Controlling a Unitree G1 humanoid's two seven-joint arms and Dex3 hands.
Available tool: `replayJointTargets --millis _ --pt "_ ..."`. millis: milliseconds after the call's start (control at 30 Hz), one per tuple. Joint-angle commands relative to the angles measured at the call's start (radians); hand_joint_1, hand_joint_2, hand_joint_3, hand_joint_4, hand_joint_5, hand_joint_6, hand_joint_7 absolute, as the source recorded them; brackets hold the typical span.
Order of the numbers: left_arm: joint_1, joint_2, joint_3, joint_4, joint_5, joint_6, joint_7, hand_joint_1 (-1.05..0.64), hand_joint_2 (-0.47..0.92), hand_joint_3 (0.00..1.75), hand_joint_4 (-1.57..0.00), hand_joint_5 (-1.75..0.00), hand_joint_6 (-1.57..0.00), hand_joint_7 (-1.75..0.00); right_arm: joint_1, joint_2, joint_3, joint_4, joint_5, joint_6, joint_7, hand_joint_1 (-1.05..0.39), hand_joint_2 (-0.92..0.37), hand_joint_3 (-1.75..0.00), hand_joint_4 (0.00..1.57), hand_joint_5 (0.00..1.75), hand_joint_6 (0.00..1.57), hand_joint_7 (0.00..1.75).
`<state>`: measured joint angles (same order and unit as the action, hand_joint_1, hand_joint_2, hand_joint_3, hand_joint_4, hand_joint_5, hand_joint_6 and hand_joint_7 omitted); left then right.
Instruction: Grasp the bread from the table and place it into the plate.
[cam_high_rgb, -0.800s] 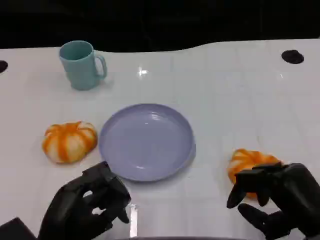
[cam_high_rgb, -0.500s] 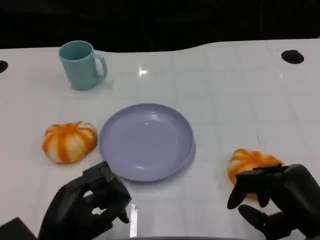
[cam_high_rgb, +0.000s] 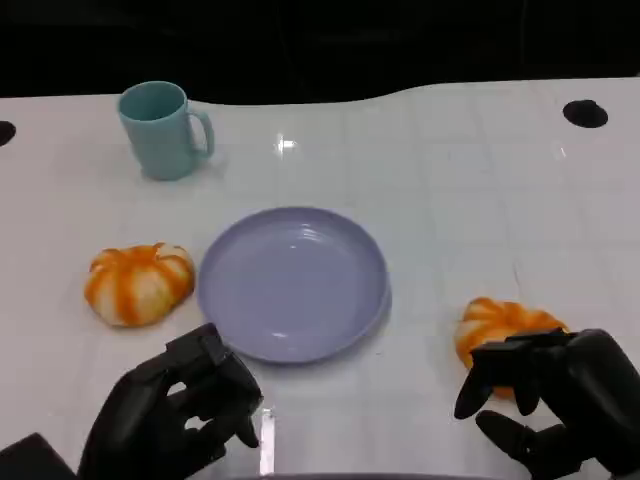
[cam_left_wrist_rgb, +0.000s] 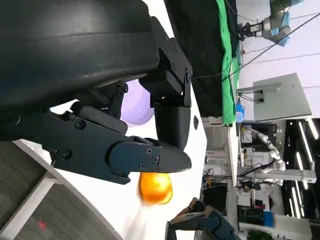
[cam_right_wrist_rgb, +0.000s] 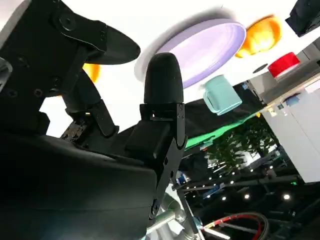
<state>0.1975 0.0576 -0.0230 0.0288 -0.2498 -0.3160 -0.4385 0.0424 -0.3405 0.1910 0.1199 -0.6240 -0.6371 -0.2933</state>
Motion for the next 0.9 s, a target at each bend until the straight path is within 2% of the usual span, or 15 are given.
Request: replayJointTargets --millis 33,133,267,333,433,533,667,733,900 --pt "-0.001 0.01 0.01 0.002 -0.006 -0.006 -0.002 -0.53 0.92 0.31 -0.66 -1.75 -0.6 -1.52 -0.004 0.0 -0.007 0.006 0.005 0.001 -0.004 -0.02 -0.12 -1.24 1.05 1.52 0.98 1.07" --pt "-0.003 0.013 0.013 0.006 -0.004 -0.007 -0.001 -0.53 0.92 0.31 -0.66 -1.75 -0.59 -1.53 -0.001 0.002 -0.011 -0.004 0.005 0.012 -0.002 -0.02 -0.14 -1.21 1.04 1.5 0.96 1.01" --pt "-0.006 0.013 0.017 0.013 -0.007 -0.01 -0.004 -0.53 0.92 0.3 -0.65 -1.75 -0.59 -1.53 0.013 0.005 -0.02 -0.043 0.008 0.056 0.015 -0.05 -0.17 -1.19 0.98 1.35 0.98 0.81" --pt "-0.008 0.013 0.019 0.018 -0.01 -0.014 -0.009 -0.53 0.92 0.3 -0.66 -1.75 -0.59 -1.53 0.024 0.0 -0.026 -0.089 -0.002 0.096 0.034 -0.06 -0.18 -1.17 0.91 1.36 1.0 0.66" --pt "-0.008 0.015 0.021 0.018 -0.013 -0.009 -0.012 -0.52 0.92 0.31 -0.66 -1.75 -0.59 -1.53 0.04 -0.019 -0.036 -0.175 -0.044 0.179 0.084 -0.12 -0.23 -1.1 0.8 1.3 0.93 0.52" --pt "-0.009 0.017 0.021 0.017 -0.018 -0.002 -0.014 -0.52 0.92 0.3 -0.66 -1.75 -0.59 -1.53 0.056 -0.039 -0.042 -0.259 -0.095 0.263 0.151 -0.24 -0.46 -0.69 0.66 0.97 0.81 0.32" --pt "-0.008 0.02 0.022 0.018 -0.01 -0.002 -0.007 -0.53 0.92 0.3 -0.66 -1.75 -0.59 -1.54 0.086 -0.045 -0.049 -0.391 -0.123 0.383 0.276 -0.32 -0.73 -0.19 0.35 0.58 0.63 0.09" --pt "-0.01 0.023 0.022 0.022 -0.009 -0.011 -0.012 -0.53 0.92 0.3 -0.66 -1.75 -0.59 -1.54 0.097 -0.051 -0.049 -0.451 -0.148 0.433 0.334 -0.34 -0.76 -0.11 0.28 0.52 0.57 0.04" --pt "-0.012 0.028 0.02 0.024 -0.01 -0.014 -0.023 -0.52 0.92 0.31 -0.66 -1.75 -0.59 -1.54 0.116 -0.069 -0.049 -0.595 -0.245 0.565 0.495 -0.51 -0.81 -0.03 0.12 0.47 0.36 0.0"
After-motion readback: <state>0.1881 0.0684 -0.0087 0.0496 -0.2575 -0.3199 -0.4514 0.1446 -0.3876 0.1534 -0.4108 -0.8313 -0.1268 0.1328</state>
